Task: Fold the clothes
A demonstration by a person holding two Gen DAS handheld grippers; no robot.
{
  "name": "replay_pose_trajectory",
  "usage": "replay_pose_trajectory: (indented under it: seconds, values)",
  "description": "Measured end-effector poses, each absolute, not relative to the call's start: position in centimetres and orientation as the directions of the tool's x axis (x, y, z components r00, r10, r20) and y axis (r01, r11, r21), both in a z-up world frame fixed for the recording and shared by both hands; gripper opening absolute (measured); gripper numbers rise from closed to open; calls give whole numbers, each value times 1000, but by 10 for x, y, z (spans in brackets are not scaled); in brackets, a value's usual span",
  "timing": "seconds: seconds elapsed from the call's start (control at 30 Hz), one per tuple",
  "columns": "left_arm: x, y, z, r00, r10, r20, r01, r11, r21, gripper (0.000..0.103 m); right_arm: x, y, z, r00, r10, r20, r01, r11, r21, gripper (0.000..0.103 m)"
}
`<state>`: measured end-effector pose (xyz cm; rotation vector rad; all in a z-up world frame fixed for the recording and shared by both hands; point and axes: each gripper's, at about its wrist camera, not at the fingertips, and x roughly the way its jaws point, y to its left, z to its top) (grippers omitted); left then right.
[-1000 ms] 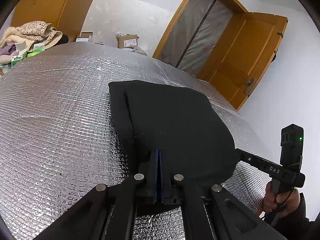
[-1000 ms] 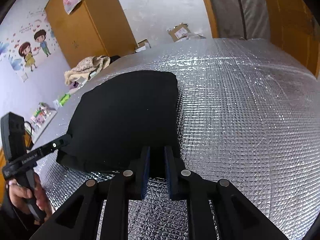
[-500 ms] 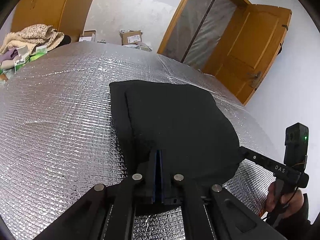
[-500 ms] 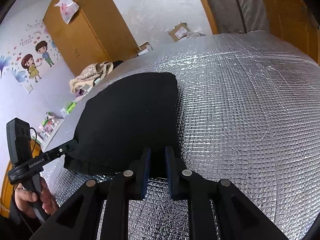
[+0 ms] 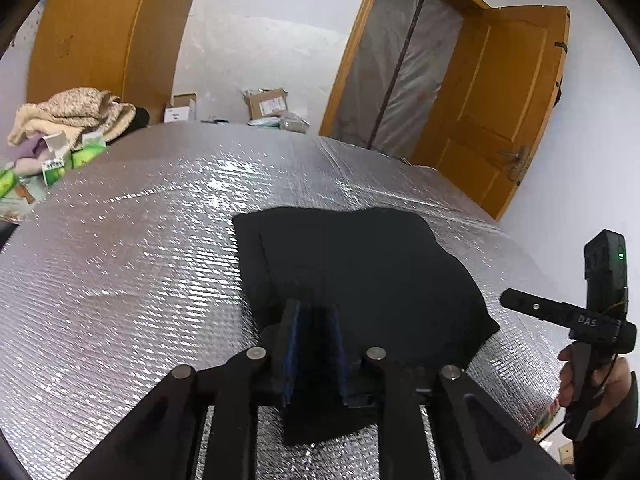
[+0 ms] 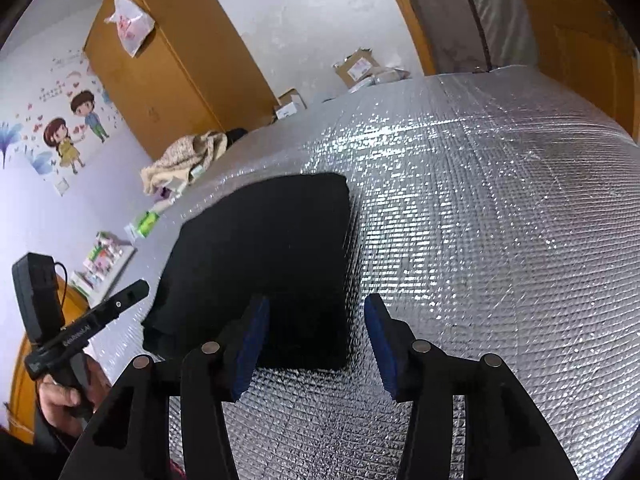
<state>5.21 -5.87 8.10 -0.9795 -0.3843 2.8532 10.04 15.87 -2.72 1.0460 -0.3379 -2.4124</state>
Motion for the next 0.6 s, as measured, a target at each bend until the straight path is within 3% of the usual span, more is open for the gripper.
replay_pose_trajectory:
  seconds: [0.23, 0.6]
  values:
    - [45, -63, 80, -775, 134, -618, 28, -969, -245, 25, 89, 159, -21, -574, -537, -618, 346, -843, 412, 53]
    - [37, -69, 56, -714, 205, -670, 27, -948, -318, 38, 62, 157, -39, -490, -589, -643, 335, -808, 485, 53]
